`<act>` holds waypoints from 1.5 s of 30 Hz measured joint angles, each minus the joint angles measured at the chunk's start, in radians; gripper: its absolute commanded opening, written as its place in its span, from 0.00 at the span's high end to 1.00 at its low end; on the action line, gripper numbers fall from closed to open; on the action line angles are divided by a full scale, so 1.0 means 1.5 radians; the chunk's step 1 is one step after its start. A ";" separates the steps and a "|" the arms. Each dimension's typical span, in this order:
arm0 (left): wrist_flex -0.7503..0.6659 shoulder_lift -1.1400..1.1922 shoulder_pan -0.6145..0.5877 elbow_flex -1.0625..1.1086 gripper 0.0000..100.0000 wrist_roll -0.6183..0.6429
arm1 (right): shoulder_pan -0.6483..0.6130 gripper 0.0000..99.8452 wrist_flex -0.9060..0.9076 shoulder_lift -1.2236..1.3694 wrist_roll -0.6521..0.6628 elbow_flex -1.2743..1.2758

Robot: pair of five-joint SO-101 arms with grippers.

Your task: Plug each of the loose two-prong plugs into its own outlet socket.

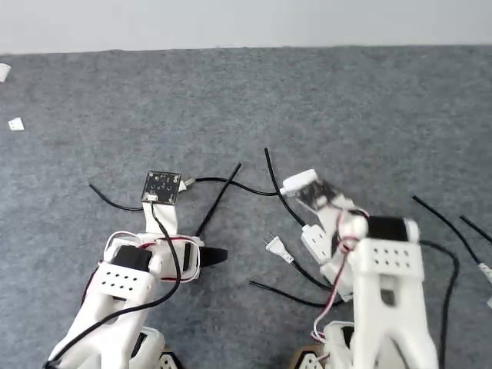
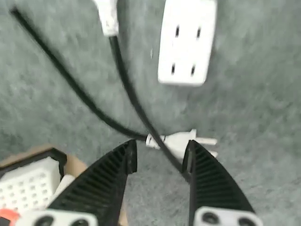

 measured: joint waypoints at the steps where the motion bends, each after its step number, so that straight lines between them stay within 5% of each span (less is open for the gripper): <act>1: -0.002 0.000 0.000 0.003 0.60 0.000 | 0.015 0.84 -0.004 -0.009 0.017 0.017; 16: -0.056 -0.001 0.000 0.036 0.60 -0.032 | 0.190 0.84 -0.101 -0.028 0.499 0.093; 25: -0.056 -0.001 0.000 0.036 0.60 -0.036 | 0.223 0.85 -0.057 -0.029 0.620 0.113; 31: -0.056 -0.001 0.000 0.036 0.60 -0.036 | 0.234 0.97 -0.074 -0.029 0.631 0.113; 45: -0.056 -0.001 0.000 0.036 0.60 -0.036 | 0.245 0.99 -0.090 -0.029 0.633 0.113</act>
